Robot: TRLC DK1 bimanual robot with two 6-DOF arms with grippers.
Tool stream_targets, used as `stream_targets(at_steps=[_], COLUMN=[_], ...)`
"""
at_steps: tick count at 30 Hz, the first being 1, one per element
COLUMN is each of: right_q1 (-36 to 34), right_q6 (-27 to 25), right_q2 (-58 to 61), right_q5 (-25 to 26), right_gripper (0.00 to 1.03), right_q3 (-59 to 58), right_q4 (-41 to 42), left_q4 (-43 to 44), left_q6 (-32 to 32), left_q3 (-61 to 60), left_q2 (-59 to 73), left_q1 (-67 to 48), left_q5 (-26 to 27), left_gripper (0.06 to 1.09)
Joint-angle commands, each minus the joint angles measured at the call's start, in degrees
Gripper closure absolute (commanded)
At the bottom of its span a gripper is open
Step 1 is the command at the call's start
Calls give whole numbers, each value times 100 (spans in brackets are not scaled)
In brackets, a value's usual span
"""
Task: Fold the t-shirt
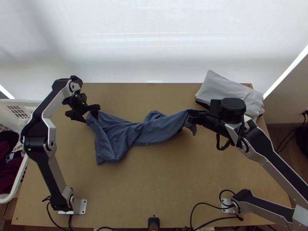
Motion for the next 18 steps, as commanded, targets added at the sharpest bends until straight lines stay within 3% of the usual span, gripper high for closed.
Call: stream_targets(at_steps=[1,13,18], right_q1=[35,44,44], right_q6=[100,92,92], right_q2=[-31,-23,-58], right_q5=[-8,-8,-8], right_gripper=[100,100,100], right_q3=[-139,-104,-174], right_q4=[103,95,95], left_q4=[-184,-193,-44], left_q6=[52,43,166], left_q3=[-318,-1601,-2436], left_q2=[-650,-1433,-1942], left_q1=[-125,-609,-626], left_q5=[-12,-3,304], left_gripper=[20,20,20])
